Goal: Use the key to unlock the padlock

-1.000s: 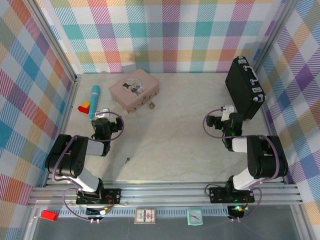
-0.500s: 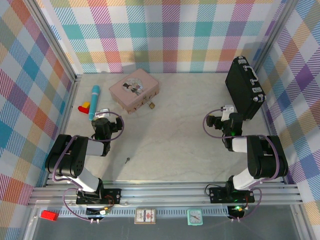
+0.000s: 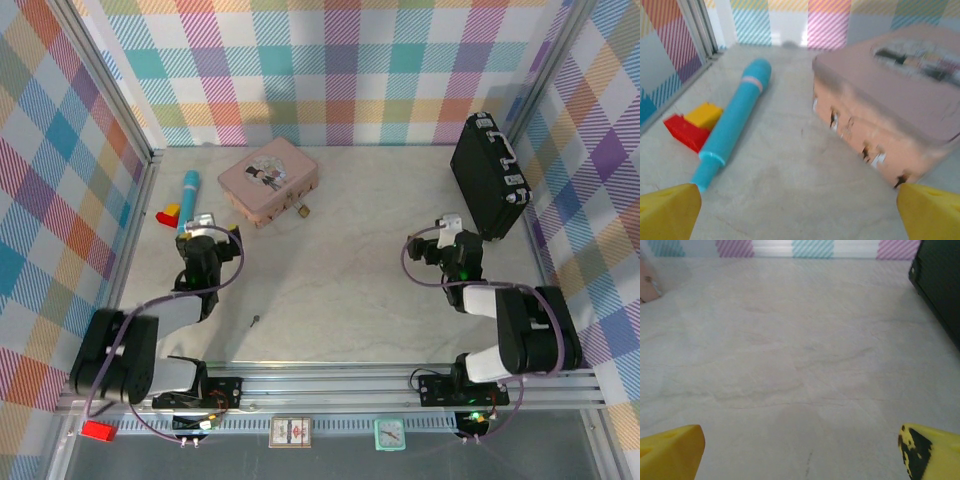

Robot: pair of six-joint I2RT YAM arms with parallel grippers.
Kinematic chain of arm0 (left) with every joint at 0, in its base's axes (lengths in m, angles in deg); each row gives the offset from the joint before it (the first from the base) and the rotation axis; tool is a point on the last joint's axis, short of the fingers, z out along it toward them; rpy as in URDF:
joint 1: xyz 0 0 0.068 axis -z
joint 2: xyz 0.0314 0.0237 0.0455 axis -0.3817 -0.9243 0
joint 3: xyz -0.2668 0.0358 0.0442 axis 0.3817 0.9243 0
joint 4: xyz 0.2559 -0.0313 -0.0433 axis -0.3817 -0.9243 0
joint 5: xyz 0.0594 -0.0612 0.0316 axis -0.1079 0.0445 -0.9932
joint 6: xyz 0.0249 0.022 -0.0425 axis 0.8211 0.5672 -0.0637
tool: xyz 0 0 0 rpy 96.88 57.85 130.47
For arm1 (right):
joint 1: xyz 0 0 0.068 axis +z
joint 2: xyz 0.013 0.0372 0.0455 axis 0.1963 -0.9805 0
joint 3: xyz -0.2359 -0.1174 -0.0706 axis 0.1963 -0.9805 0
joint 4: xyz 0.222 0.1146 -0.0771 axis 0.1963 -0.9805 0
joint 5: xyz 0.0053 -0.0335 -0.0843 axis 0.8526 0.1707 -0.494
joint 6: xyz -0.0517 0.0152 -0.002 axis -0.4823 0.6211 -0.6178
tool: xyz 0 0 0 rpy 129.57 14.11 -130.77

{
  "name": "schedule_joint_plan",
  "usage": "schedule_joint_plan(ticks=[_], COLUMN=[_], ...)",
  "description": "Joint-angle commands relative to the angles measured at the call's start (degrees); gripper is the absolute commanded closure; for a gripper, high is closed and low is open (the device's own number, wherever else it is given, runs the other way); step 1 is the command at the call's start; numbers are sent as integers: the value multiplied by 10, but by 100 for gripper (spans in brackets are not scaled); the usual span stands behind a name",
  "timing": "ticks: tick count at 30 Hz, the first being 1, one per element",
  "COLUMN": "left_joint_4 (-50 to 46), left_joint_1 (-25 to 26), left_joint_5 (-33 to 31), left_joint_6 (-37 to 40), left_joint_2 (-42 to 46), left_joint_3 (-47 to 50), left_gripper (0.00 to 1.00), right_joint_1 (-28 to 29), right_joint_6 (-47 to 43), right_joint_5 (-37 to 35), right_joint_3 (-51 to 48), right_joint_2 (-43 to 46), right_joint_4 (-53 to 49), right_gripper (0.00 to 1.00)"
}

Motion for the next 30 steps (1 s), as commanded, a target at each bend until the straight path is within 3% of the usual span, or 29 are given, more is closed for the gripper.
schedule_joint_plan(ticks=[1, 7, 12, 14, 17, 19, 24, 28, 30], left_joint_4=[-166, -377, -553, -603, -662, -678, -691, -749, -780], left_joint_1=[10, 11, 10, 10, 9, 9, 8, 8, 8], left_joint_5=[-20, 36, 61, 92, 128, 141, 199, 195, 180], left_joint_6=[-31, -122, -227, -233, -243, -258, -230, -197, -186], left_joint_2=[72, 166, 228, 243, 264, 276, 293, 291, 297], left_joint_3=[-63, -164, -234, -261, -297, -315, -353, -385, -391], left_gripper=[0, 0, 0, 0, 0, 0, 0, 0, 0], right_joint_1=[10, 17, 17, 16, 16, 16, 17, 30, 66], right_joint_6=[-8, 48, 107, 127, 260, 306, 294, 273, 273], right_joint_5=[25, 69, 86, 85, 58, 79, 156, 181, 169], right_joint_3=[36, 71, 178, 215, 256, 264, 282, 322, 323], right_joint_2=[49, 169, 217, 218, 213, 205, 175, 140, 139], right_joint_4=[-100, -262, -456, -502, -556, -557, -559, -631, -645], right_gripper=[1, 1, 1, 1, 1, 1, 1, 1, 1])
